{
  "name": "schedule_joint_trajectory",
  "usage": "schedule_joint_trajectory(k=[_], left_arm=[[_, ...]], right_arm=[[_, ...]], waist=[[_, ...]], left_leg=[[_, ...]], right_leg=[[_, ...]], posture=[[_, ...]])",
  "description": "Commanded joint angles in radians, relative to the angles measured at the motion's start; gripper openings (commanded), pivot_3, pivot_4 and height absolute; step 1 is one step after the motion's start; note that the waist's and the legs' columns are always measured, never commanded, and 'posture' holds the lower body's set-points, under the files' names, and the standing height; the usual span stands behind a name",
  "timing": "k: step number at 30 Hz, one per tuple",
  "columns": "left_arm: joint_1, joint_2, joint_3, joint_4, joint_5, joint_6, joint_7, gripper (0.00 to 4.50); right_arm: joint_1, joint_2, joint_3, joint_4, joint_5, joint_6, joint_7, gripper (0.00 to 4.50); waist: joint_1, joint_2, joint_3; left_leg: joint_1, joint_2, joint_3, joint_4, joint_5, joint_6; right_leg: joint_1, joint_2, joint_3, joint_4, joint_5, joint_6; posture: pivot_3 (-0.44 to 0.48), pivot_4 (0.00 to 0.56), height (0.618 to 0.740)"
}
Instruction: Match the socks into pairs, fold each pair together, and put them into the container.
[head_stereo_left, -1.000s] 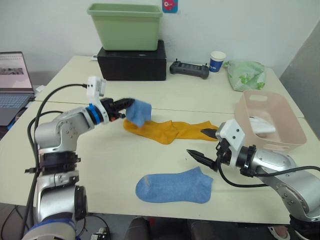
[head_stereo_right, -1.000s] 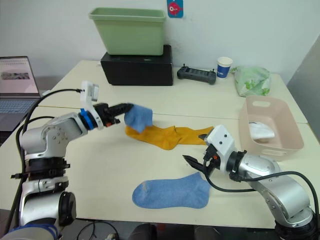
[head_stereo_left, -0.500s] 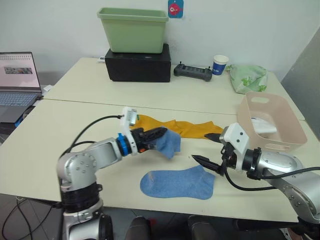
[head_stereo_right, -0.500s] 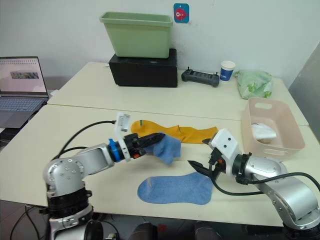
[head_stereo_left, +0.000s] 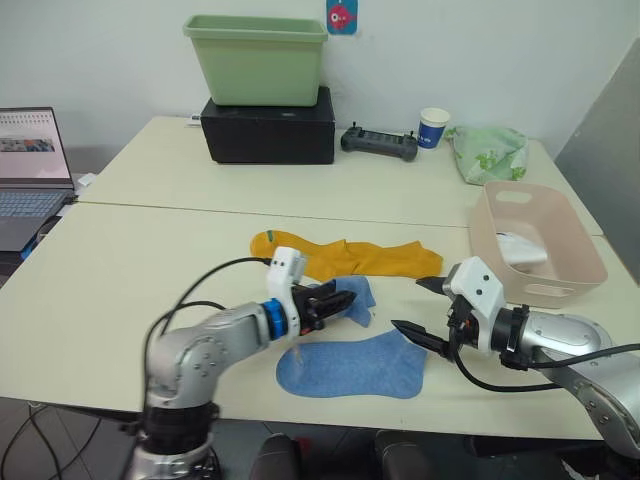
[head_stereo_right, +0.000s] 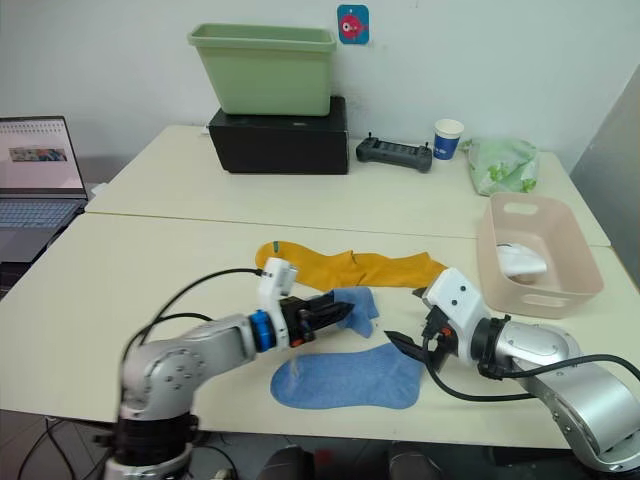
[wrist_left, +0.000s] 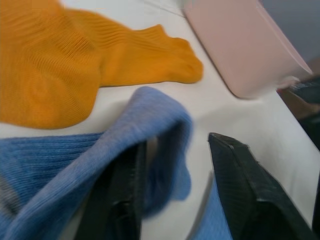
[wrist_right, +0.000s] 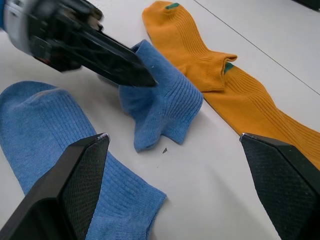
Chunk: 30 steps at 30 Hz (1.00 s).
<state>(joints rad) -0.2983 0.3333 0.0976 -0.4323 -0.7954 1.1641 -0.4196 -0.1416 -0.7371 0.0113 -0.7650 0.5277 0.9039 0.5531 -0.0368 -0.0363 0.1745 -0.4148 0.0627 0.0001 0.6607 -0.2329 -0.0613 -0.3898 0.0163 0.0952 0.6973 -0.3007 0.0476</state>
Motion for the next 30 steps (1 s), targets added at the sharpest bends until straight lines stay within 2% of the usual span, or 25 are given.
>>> schedule_joint_trajectory(k=[1, 4, 6, 9, 15, 19, 24, 28, 30], left_arm=[[0.034, 0.114, 0.067, -0.071, -0.092, -0.020, -0.147, 3.56], [0.083, 0.292, 0.128, -0.070, -0.104, -0.064, -0.297, 4.39], [0.110, 0.381, 0.108, -0.020, 0.020, -0.194, -0.332, 4.46], [0.106, 0.421, 0.084, 0.072, 0.131, -0.317, -0.333, 4.46], [0.084, 0.386, -0.010, 0.184, 0.278, -0.429, -0.287, 4.46], [0.016, 0.291, -0.110, 0.320, 0.363, -0.500, -0.273, 4.46], [-0.051, 0.244, -0.187, 0.420, 0.426, -0.533, -0.308, 4.46], [-0.082, 0.236, -0.221, 0.462, 0.431, -0.518, -0.364, 4.46], [-0.089, 0.234, -0.250, 0.478, 0.445, -0.508, -0.392, 4.07]], right_arm=[[-0.009, 0.001, -0.007, -0.019, -0.014, -0.012, -0.016, 4.50], [-0.024, 0.020, 0.026, 0.006, -0.037, -0.012, -0.042, 4.50], [-0.037, 0.046, 0.044, 0.024, -0.054, -0.010, -0.067, 4.50], [-0.050, 0.098, 0.072, 0.058, -0.085, -0.026, -0.104, 4.50], [-0.046, 0.151, 0.149, 0.104, -0.157, -0.070, -0.126, 4.50], [-0.038, 0.210, 0.243, 0.187, -0.223, -0.116, -0.140, 4.50], [-0.047, 0.238, 0.270, 0.217, -0.227, -0.091, -0.117, 4.50], [-0.055, 0.259, 0.270, 0.244, -0.232, -0.089, -0.114, 4.50], [-0.071, 0.300, 0.267, 0.277, -0.229, -0.068, -0.135, 4.50]], waist=[[0.002, 0.000, 0.000], [-0.001, 0.000, 0.000], [-0.002, 0.000, 0.001], [0.003, 0.001, 0.001], [0.007, 0.001, 0.001], [0.007, 0.001, 0.001], [0.007, 0.001, 0.001], [0.007, 0.001, 0.001], [0.007, 0.001, 0.001]], left_leg=[[0.000, 0.000, 0.000, 0.000, 0.000, 0.000], [0.000, 0.000, 0.001, 0.000, 0.000, 0.000], [0.000, 0.001, 0.000, -0.001, 0.000, 0.000], [0.000, 0.000, 0.001, -0.001, 0.000, 0.000], [-0.003, 0.000, 0.003, -0.001, 0.000, 0.000], [-0.003, 0.001, 0.002, -0.002, -0.001, 0.001], [-0.003, 0.001, 0.002, -0.003, -0.001, 0.001], [-0.003, 0.001, 0.002, -0.003, -0.001, 0.001], [-0.002, 0.001, 0.002, -0.003, -0.001, 0.001]], right_leg=[[0.000, 0.000, 0.000, 0.000, 0.000, 0.000], [0.000, 0.000, 0.000, -0.001, -0.001, -0.001], [-0.001, 0.000, 0.000, 0.000, -0.003, -0.005], [-0.001, -0.001, 0.000, -0.001, -0.005, -0.009], [-0.001, -0.002, 0.000, -0.005, -0.005, -0.008], [-0.001, -0.001, -0.001, -0.006, -0.002, -0.002], [-0.002, -0.001, -0.001, -0.005, -0.001, -0.002], [-0.001, -0.001, -0.001, -0.005, -0.001, -0.002], [0.000, -0.001, -0.002, -0.005, -0.001, -0.002]], posture=[[0.000, 0.150, 0.719], [0.000, 0.150, 0.719], [0.000, 0.150, 0.719], [0.000, 0.150, 0.719], [0.000, 0.150, 0.719], [0.000, 0.150, 0.719], [0.000, 0.150, 0.719], [0.000, 0.150, 0.719], [0.000, 0.150, 0.719]])
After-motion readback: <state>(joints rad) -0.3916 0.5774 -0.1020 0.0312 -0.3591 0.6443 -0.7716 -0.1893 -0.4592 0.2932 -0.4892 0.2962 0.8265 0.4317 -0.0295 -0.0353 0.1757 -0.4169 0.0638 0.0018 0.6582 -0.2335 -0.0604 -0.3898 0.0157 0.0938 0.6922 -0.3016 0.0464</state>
